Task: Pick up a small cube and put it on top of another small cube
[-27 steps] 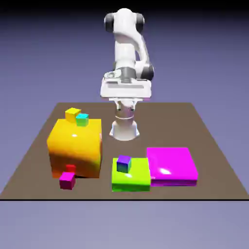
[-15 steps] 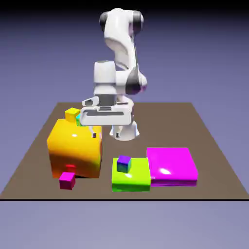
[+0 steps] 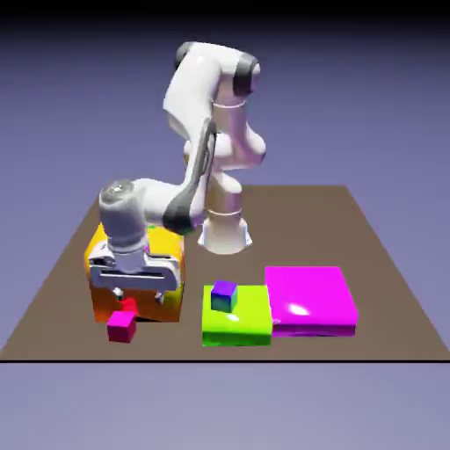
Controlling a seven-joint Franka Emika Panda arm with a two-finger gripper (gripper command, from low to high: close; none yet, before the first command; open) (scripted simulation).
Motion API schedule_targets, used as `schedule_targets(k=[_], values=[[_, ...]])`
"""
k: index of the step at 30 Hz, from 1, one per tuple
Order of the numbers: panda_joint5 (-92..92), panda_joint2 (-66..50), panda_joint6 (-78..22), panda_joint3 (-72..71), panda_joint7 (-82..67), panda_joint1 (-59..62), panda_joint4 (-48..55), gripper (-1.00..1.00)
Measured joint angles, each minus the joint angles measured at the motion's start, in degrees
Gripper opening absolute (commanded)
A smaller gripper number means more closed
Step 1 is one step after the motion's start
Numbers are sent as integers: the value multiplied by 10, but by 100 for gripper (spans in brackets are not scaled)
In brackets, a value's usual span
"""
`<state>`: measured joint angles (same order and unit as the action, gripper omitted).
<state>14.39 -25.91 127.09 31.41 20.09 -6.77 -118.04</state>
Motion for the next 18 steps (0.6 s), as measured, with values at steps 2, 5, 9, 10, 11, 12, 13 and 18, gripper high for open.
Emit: schedule_targets(k=[2,5,9,10,11,12,13,18], values=[[10,-42,-33,22,-16,-4,30,0],[26,-104,-83,56,-40,-11,76,0],[66,-174,-17,29,-65,9,61,-100],[66,-174,-17,29,-65,9,61,-100],[67,-174,-18,29,-66,9,61,-100],[56,-156,-43,40,-60,2,69,-100],[44,-139,-67,51,-53,-5,78,-100],[-38,-38,-106,-2,-42,-27,42,-100]])
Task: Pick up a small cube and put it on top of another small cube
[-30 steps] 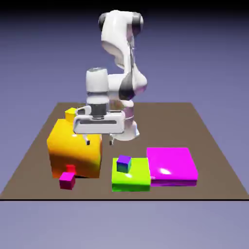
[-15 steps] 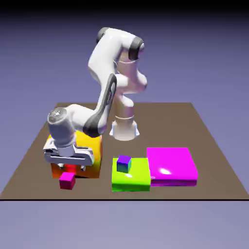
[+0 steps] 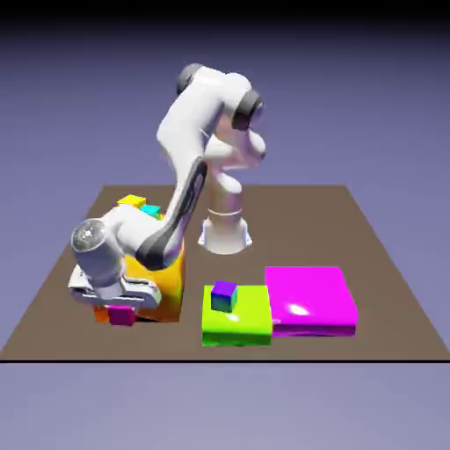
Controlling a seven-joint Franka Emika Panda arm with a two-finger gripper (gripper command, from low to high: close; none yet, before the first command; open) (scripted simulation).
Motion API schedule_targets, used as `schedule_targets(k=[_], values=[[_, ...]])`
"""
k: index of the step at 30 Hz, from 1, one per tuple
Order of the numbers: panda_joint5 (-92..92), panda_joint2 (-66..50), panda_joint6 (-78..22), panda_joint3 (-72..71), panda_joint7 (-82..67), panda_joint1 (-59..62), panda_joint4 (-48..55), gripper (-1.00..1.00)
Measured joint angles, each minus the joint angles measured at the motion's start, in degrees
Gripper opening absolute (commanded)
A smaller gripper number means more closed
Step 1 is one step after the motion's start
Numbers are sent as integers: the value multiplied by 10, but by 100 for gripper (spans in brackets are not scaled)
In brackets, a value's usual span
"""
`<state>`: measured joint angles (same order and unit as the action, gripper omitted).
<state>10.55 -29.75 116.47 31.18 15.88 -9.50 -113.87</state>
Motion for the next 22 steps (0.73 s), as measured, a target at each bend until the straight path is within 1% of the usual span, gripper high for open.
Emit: schedule_targets(k=[13,15,19,20,22], values=[[-233,270,-36,-222,14,-55,-153,-100],[-233,271,-36,-222,14,-46,-153,-100],[-243,226,64,-215,21,-41,-207,-100],[-243,224,67,-215,21,-41,-209,100],[-245,224,68,-215,22,-41,-209,100]])
